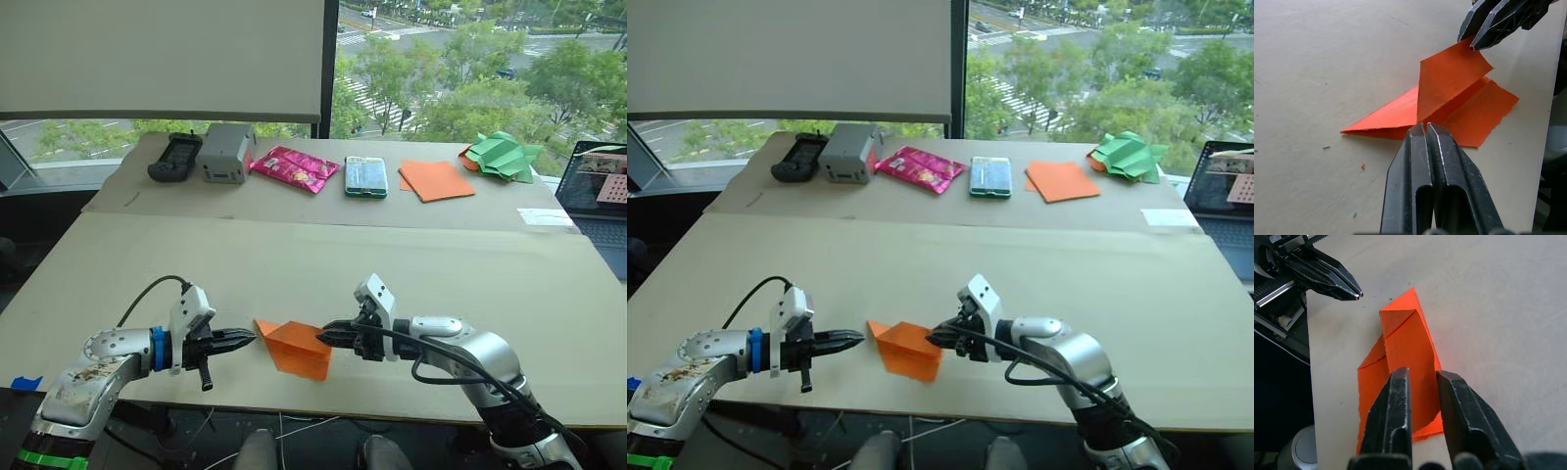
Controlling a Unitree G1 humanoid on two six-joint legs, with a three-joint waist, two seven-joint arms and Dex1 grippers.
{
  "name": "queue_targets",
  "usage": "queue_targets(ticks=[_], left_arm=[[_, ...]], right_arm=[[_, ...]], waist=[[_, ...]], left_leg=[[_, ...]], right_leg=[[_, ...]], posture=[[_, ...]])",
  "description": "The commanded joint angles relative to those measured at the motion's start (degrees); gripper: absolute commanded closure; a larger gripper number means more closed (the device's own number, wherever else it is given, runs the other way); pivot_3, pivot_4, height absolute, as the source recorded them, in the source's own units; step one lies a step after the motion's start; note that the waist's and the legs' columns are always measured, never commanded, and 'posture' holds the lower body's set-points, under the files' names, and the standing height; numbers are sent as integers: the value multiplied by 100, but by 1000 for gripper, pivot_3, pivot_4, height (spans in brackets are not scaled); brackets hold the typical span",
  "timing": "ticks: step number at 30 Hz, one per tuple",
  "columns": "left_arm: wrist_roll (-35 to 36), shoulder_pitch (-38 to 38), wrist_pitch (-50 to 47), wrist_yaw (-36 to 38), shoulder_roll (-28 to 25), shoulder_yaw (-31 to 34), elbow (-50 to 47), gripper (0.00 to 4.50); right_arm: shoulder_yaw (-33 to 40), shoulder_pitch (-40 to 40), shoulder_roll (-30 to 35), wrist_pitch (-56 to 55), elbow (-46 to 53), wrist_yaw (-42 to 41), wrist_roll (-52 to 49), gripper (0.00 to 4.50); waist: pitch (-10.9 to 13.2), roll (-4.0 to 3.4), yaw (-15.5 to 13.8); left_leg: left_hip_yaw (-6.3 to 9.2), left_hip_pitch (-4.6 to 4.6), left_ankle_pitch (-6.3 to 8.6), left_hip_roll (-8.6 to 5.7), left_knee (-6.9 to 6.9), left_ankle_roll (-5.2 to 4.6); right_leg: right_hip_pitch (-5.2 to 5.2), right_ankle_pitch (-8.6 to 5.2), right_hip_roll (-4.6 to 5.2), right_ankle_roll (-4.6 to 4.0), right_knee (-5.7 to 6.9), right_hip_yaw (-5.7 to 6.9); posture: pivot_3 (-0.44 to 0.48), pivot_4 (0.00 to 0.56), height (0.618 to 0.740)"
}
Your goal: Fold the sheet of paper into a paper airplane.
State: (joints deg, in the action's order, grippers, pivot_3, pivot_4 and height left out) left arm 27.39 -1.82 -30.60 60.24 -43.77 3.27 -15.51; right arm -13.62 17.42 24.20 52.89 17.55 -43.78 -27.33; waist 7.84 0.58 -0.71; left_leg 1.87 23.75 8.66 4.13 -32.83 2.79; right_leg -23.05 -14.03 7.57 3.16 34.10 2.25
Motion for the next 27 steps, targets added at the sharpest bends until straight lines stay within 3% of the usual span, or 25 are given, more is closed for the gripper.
queue_targets(ticks=[1, 12, 15, 21, 27], left_arm=[[171, -148, -214, -115, -37, 43, -374, 4380], [492, -786, -677, -366, 118, 49, -326, 4380], [487, -926, -679, -414, 168, 30, -230, 4380], [499, -879, -647, -416, 222, 3, -225, 4380], [491, -838, -643, -426, 252, 8, -235, 4380]], right_arm=[[-1, 16, -1, -152, 143, -87, -99, 4480], [734, 1089, -70, -947, 335, 362, 147, 4480], [240, 1283, 390, -2327, 380, 416, 1343, 4480], [-1698, 959, 1463, -5442, -2, 731, 4590, 4480], [-2034, 565, 1604, -6696, -435, 1223, 5857, 4480]], waist=[[0, 0, 1], [0, 0, 2], [1, -1, -12], [-3, 11, 1], [0, 14, 6]], left_leg=[[0, 0, 0, 0, 0, 0], [0, -3, -2, 0, -4, -2], [0, -3, -3, 0, -5, -4], [-2, -26, -4, -2, -4, -5], [-2, -51, -4, -2, -6, -3]], right_leg=[[0, 0, 0, 0, 1, 0], [4, 6, -5, 6, 9, -1], [7, 9, -5, 9, 11, -3], [42, 12, -6, 13, 6, -3], [70, 12, -6, 14, 4, -4]], posture=[[0, 150, 702], [0, 150, 702], [0, 150, 702], [0, 150, 702], [0, 150, 702]])
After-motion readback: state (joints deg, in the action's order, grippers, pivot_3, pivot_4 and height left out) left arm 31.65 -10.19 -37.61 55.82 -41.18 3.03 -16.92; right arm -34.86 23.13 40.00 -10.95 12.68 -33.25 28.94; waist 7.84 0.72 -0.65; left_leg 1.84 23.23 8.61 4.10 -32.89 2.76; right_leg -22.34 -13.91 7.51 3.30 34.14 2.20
